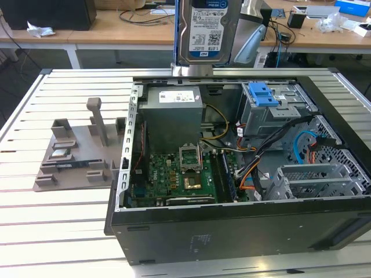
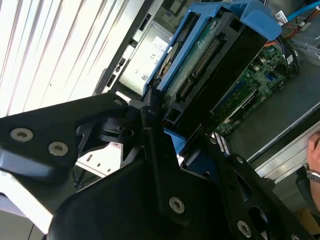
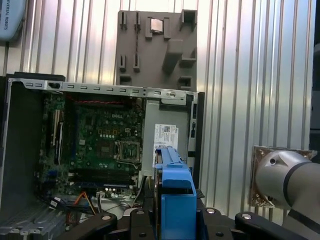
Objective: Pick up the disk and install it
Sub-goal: 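Pick up the disk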
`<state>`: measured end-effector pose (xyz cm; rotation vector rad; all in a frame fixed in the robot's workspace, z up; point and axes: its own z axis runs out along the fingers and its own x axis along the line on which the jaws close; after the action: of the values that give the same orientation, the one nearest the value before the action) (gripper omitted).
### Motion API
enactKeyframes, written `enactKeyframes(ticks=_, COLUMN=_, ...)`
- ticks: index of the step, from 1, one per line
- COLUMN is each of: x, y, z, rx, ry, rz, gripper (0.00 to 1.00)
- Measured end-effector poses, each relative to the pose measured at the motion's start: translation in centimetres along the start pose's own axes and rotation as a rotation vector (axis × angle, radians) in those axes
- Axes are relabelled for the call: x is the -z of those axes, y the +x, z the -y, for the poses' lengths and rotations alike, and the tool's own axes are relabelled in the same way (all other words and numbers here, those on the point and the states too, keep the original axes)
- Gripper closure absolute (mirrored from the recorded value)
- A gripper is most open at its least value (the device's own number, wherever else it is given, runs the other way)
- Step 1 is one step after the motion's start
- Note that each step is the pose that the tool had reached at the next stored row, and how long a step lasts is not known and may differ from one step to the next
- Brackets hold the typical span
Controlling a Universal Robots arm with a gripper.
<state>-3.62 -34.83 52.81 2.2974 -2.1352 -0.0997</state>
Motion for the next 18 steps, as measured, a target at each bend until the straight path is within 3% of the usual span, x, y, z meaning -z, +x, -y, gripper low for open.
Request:
enactKeyframes(ticks=4, x=-0.56, y=0.66, z=0.26, rx=0.0, ry=-0.0001, rz=0.0, gripper=0.63)
enactKeyframes(ticks=9, x=-1.06, y=2.94, z=0.26, rx=0.0, ry=-0.0001, rz=0.0001, gripper=0.63)
enactKeyframes(ticks=18, x=-1.36, y=6.3, z=0.35, rx=-0.002, ry=0.0001, rz=0.0002, gripper=0.63)
